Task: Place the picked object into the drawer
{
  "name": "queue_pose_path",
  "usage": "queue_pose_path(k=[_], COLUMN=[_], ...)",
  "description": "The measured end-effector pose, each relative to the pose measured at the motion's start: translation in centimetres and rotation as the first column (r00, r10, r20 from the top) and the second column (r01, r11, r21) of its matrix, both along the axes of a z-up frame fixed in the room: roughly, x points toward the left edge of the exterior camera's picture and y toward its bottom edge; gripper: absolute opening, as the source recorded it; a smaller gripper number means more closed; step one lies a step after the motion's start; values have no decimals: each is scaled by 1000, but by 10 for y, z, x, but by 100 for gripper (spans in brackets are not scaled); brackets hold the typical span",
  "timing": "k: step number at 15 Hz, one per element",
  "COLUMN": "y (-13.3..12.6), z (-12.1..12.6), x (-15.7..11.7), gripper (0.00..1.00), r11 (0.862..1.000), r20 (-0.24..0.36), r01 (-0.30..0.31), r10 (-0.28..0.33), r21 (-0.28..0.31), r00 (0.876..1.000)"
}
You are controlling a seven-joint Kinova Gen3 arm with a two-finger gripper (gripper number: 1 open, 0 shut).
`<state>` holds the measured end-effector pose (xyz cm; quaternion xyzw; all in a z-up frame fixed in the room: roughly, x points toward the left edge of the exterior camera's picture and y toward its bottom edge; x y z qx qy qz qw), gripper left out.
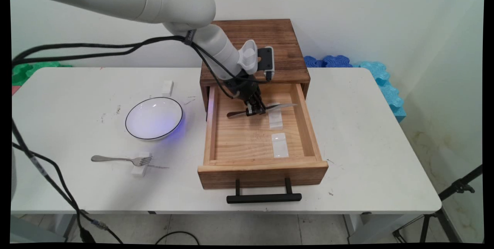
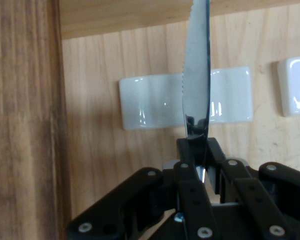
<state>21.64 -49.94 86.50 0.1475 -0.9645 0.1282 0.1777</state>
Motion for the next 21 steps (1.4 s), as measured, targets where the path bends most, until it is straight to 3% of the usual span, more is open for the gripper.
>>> queue_pose_path(k=[13,14,21], y=[-4,-4,-5], z=[-17,-18,-22], x=[-5,-6,-8], gripper=[0,100,100], r11=[1000,1000,1000], r20=[-9,-10,-20], r01=[-1,-1,2], r10=[1,1,-2], r21=[10,10,9], r00=[1000,1000,1000])
